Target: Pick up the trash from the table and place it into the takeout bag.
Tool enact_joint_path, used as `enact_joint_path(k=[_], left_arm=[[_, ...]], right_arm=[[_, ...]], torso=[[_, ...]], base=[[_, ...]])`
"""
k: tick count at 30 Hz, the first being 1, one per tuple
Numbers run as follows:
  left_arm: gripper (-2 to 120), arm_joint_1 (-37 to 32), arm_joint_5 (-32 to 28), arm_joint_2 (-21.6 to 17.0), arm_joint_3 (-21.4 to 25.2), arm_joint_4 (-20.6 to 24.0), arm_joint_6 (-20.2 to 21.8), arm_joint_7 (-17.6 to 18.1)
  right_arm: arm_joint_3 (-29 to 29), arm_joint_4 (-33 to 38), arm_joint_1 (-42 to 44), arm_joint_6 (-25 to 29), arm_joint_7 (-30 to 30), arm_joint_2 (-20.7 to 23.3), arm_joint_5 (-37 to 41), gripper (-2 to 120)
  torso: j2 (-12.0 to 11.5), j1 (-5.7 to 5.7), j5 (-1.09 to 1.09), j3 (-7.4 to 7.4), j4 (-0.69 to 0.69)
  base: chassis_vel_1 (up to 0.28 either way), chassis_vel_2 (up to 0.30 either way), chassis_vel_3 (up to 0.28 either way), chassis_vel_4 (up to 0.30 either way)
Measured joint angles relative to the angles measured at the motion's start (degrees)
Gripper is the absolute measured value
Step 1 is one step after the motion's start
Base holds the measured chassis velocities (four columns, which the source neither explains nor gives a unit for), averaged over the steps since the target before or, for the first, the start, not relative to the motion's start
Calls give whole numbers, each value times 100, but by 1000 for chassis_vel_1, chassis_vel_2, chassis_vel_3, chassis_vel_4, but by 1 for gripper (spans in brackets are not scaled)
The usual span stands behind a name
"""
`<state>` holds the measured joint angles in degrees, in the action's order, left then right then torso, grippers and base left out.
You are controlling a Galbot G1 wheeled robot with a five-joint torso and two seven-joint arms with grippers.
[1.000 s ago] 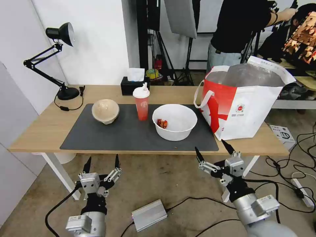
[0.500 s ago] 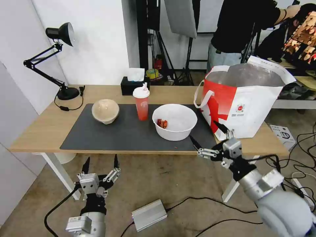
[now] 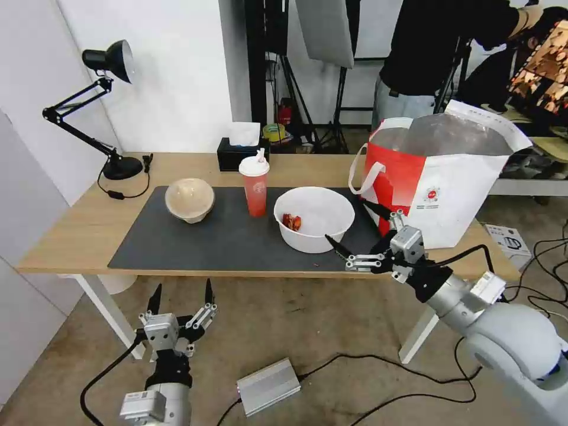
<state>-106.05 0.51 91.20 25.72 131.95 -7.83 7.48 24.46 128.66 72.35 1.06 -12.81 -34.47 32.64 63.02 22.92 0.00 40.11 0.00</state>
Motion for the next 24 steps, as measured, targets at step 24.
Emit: enact_joint_path(k=[24], left_arm=[[100,-35,-3,2,37,-12,-131,24]], right_arm=[[-1518,-866,-2058,-307,-1155,645,124,100]], torso=[[0,0,0,-1,0]], base=[[0,0,0,0]])
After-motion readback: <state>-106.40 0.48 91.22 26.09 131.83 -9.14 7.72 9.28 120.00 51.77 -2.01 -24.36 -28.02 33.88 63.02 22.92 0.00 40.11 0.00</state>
